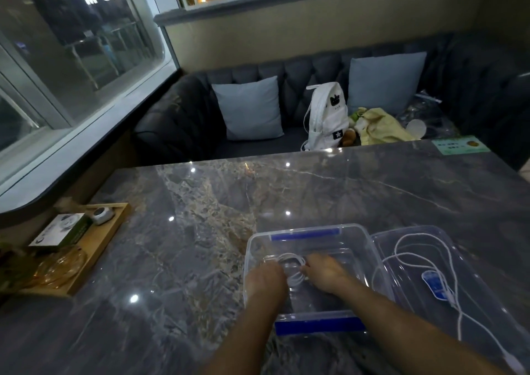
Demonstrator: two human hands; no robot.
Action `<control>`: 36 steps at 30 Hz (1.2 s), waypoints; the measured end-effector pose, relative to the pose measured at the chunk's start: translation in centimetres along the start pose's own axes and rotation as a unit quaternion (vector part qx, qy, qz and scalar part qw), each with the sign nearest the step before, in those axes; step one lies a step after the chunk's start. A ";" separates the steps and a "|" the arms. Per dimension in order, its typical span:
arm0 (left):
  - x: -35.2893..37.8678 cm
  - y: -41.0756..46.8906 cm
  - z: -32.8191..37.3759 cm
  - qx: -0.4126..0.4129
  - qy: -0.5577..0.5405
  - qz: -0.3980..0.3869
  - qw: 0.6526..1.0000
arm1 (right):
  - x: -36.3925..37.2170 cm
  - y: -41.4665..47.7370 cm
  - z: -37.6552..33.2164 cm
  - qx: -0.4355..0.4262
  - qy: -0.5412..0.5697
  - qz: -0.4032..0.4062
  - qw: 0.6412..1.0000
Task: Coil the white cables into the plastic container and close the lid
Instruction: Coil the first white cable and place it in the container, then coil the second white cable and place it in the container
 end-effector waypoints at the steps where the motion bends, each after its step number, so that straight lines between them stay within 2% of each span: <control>1: 0.2 0.1 0.1 0.008 0.014 -0.007 1.000 | 0.1 0.0 0.1 -0.010 -0.031 0.010 0.999; 4: 0.5 0.1 0.2 0.033 0.048 -0.022 0.998 | 0.4 -0.1 0.5 -0.032 -0.106 0.030 0.993; 12: -0.8 0.6 0.8 0.037 0.035 -0.007 0.999 | -2.1 -0.3 0.7 -0.034 -0.135 -0.010 0.990; 16: -3.1 1.2 3.8 0.070 0.007 0.016 0.997 | -5.6 -1.4 0.8 -0.065 -0.091 0.026 0.993; 20: -5.5 1.2 8.7 0.131 -0.048 0.064 0.988 | -10.2 -3.3 1.5 -0.071 -0.070 0.097 0.990; 22: -4.9 0.2 15.9 0.238 -0.055 0.068 0.967 | -12.8 -6.7 7.6 0.000 -0.058 0.187 0.981; 23: -5.0 0.1 16.4 0.257 -0.056 0.075 0.962 | -13.0 -6.7 8.3 0.006 -0.056 0.206 0.977; 27: -4.0 -1.0 20.1 0.326 -0.067 0.063 0.941 | -13.1 -9.1 12.1 0.054 -0.071 0.241 0.966; 30: -1.4 -2.6 23.2 0.386 -0.043 0.030 0.921 | -12.3 -12.3 15.9 0.071 -0.031 0.272 0.959; 32: 0.5 -3.7 24.7 0.410 -0.024 0.000 0.912 | -11.1 -13.9 17.9 0.083 -0.029 0.257 0.963; 36: 4.2 -5.5 26.1 0.476 0.023 -0.034 0.879 | -7.5 -16.1 21.5 0.204 -0.082 0.147 0.964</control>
Point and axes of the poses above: each hand's wrist, its own y-axis towards the middle knuckle, its own x-axis out of the palm, z = x × y, the point moved 3 cm from there along y, towards the middle knuckle, and after that the axes turned 5 degrees about -y, right-handed, at the moved point
